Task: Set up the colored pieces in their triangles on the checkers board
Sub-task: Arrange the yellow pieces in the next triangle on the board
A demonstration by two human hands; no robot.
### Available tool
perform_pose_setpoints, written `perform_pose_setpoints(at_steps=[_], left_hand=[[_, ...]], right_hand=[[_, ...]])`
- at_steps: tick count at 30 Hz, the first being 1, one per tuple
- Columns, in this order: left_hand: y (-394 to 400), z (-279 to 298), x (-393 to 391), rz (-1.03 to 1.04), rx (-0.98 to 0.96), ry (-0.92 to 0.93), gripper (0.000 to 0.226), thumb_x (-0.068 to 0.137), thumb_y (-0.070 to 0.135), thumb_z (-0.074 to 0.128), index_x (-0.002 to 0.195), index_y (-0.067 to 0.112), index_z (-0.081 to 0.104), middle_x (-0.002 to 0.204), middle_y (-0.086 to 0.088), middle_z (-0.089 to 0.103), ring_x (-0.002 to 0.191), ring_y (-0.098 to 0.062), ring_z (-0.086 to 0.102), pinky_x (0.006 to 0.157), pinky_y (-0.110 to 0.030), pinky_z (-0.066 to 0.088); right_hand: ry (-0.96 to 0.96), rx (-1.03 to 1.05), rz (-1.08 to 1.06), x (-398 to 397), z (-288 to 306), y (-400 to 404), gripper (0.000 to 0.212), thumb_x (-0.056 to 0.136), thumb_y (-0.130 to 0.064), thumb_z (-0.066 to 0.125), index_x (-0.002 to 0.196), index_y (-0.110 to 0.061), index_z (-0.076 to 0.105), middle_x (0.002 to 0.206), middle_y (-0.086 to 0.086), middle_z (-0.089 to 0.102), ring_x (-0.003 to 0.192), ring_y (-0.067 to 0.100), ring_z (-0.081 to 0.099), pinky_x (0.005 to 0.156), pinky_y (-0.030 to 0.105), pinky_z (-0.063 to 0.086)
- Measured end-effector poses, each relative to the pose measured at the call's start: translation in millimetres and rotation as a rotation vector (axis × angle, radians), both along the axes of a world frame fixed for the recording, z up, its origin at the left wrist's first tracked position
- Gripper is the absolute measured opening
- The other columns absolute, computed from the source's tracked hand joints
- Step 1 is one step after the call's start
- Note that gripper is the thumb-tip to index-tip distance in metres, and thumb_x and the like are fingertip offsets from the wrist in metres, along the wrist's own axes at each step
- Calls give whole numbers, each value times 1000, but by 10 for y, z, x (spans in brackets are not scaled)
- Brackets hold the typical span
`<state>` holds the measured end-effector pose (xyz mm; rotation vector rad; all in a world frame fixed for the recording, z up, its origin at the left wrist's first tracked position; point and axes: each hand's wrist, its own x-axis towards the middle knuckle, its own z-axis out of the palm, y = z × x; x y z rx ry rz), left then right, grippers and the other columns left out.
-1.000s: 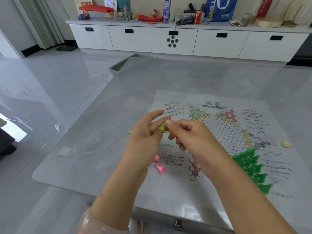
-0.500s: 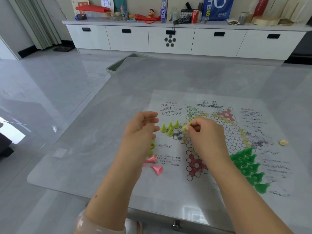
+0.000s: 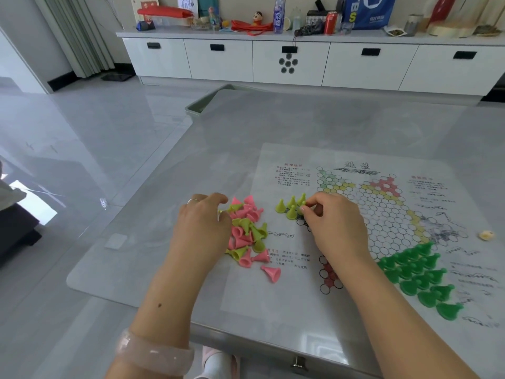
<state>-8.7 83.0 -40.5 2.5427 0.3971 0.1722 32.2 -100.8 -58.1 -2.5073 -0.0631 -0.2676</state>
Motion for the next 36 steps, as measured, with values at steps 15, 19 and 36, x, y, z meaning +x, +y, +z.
perform_pose_setpoints(at_steps=[15, 19, 36], left_hand=[[35, -55, 49, 0, 17, 42, 36, 91, 17, 42, 125, 15, 52, 122, -11, 52, 117, -26, 42, 79, -23, 27], [-17, -55, 74, 1, 28, -3, 32, 91, 17, 44, 119, 14, 58, 116, -10, 56, 107, -24, 48, 74, -20, 26], [53, -37, 38, -13, 79, 66, 23, 83, 11, 56, 104, 17, 61, 105, -6, 49, 90, -19, 40, 68, -25, 29]], right_hand=[[11, 19, 34, 4, 6, -97, 9, 85, -23, 60, 85, -14, 64, 81, -3, 59, 79, 15, 53, 62, 24, 35], [-43, 23, 8, -23, 48, -101, 19, 87, -26, 55, 74, -13, 61, 75, -1, 61, 73, 17, 54, 55, 25, 34], [60, -92, 499, -261, 92, 324, 29, 87, -32, 55, 115, -26, 51, 106, -6, 48, 88, 8, 45, 70, 23, 37]])
